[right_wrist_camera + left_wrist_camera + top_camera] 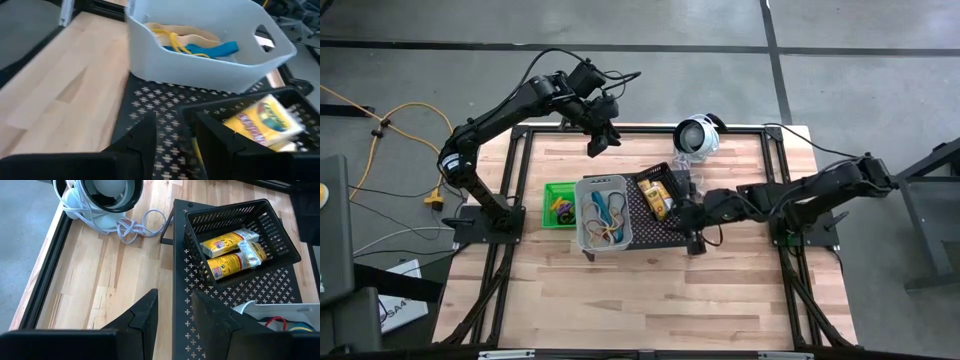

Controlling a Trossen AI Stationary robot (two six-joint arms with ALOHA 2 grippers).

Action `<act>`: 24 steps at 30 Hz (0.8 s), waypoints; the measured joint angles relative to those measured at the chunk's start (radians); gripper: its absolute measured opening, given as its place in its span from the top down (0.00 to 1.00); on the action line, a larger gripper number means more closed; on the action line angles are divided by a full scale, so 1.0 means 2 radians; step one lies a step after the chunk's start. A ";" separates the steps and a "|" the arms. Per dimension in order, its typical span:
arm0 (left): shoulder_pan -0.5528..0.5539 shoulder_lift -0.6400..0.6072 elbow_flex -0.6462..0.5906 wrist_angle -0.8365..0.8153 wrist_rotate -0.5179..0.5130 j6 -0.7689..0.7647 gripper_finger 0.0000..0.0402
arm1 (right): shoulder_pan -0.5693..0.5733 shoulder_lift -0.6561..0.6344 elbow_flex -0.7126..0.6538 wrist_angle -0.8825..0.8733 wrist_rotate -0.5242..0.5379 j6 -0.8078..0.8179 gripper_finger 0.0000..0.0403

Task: Pick & Place Office Desk Supplies
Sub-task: Put the black bin with the crayon boxes on the shelf

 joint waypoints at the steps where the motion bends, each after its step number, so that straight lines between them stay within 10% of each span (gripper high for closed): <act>1: 0.000 0.000 0.000 0.000 0.000 0.000 0.71 | -0.003 0.000 0.000 0.000 0.000 -0.003 0.70; 24: 0.001 0.000 0.000 0.004 -0.002 0.000 0.71 | -0.030 0.016 0.000 -0.044 -0.011 -0.008 0.74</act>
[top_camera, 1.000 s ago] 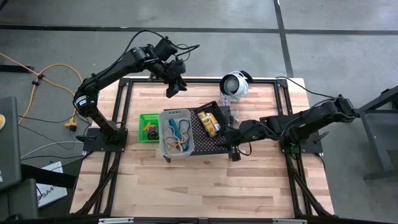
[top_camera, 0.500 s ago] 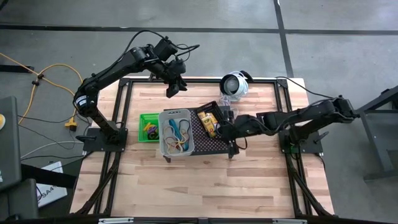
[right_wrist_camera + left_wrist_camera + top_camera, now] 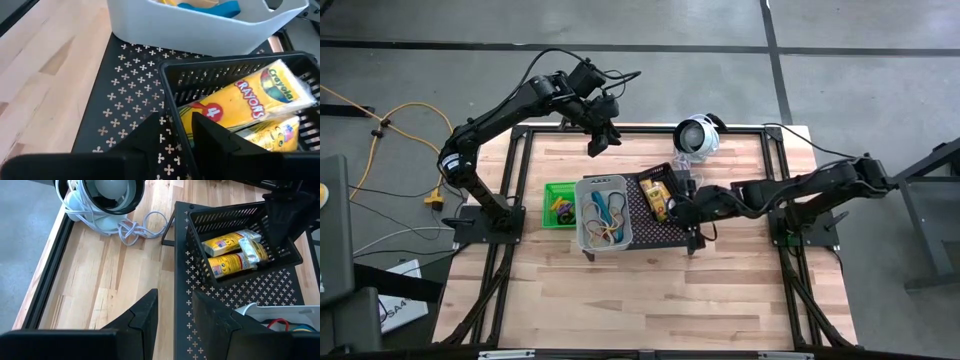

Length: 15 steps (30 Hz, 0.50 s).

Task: Pick & Place Office Desk Supplies
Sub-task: Put the black bin with the crayon boxes on the shelf

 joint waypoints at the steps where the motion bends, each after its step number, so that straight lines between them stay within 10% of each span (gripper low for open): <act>1: 0.000 0.000 0.000 0.000 0.000 0.000 0.71 | 0.000 0.000 0.000 0.000 0.000 0.000 0.76; 15: 0.000 0.000 0.000 -0.001 -0.001 0.000 0.71 | 0.000 -0.013 0.000 -0.013 0.005 -0.018 0.98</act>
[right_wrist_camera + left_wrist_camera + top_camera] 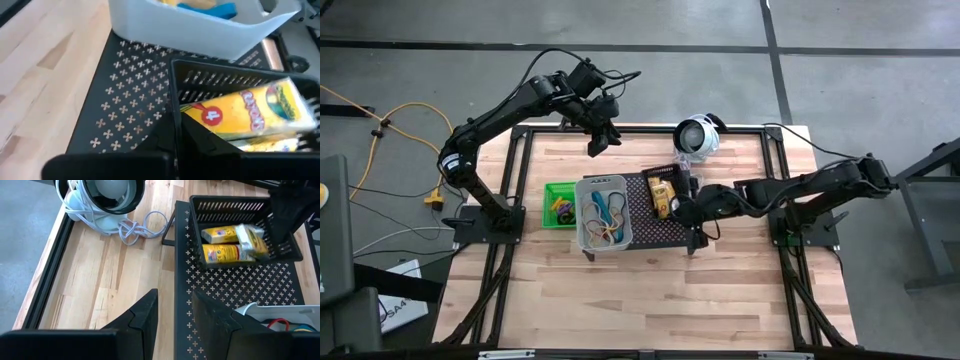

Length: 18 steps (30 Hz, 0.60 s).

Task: Pick & Place Office Desk Supplies
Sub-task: Put the black bin with the crayon boxes on the shelf

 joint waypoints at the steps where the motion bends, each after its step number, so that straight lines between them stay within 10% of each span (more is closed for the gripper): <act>1: 0.000 0.000 0.000 0.000 0.000 0.000 0.71 | 0.000 -0.002 0.000 0.000 0.000 0.000 0.98; 18: 0.000 0.000 0.000 0.000 -0.001 -0.005 0.71 | -0.020 -0.047 0.000 -0.031 -0.107 -0.010 0.99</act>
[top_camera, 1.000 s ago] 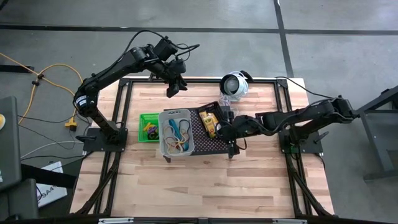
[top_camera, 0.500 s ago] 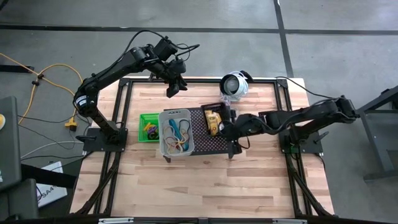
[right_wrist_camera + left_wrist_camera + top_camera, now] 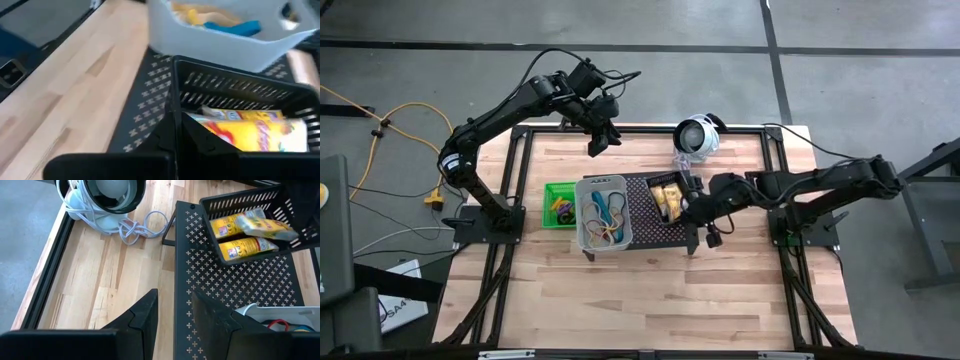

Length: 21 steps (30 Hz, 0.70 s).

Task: Pick & Place Office Desk Supplies
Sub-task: Put the black bin with the crayon boxes on the shelf

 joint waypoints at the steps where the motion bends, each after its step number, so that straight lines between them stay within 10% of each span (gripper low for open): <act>1: 0.000 0.000 0.000 0.000 0.000 0.000 0.71 | 0.000 0.000 0.000 -0.004 -0.007 -0.002 0.99; 21: 0.000 0.000 0.000 0.005 -0.001 -0.007 0.71 | 0.010 0.011 0.000 -0.019 -0.092 -0.022 0.99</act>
